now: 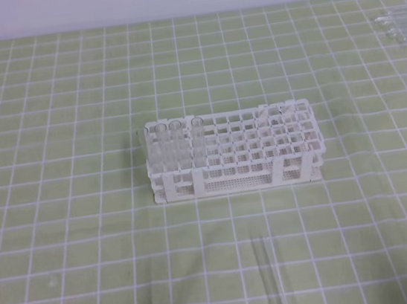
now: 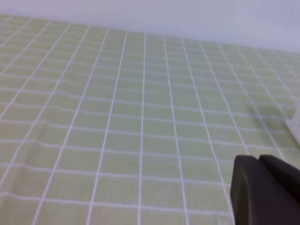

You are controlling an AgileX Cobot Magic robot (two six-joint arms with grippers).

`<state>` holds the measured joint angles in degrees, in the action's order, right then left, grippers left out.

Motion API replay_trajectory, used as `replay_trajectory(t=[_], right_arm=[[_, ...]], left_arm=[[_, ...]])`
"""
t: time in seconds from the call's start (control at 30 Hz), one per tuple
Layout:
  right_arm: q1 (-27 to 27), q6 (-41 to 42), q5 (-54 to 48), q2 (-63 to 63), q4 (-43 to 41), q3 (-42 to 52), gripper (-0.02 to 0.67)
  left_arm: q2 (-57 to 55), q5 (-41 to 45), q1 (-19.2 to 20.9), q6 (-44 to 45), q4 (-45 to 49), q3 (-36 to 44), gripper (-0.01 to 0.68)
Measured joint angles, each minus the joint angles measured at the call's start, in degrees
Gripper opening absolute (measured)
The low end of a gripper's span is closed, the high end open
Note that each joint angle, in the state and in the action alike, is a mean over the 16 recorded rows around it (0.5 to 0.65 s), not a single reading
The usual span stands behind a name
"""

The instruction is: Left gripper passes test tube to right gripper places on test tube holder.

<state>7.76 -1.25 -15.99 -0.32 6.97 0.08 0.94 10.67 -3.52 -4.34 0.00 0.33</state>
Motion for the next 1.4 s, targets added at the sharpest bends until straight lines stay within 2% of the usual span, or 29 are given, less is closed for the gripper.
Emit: replay_trajectory(t=[0.93,1.4], right_arm=[[0.00,0.00,0.00,0.00,0.00,0.00,-0.018],[0.00,0.00,0.00,0.01,0.00,0.00,-0.018]], left_arm=[[0.22,-8.45,-0.01,-0.50,-0.42,0.08,-0.003],[0.67,-15.63,-0.04,-14.97,-6.57,0.25,-0.002]])
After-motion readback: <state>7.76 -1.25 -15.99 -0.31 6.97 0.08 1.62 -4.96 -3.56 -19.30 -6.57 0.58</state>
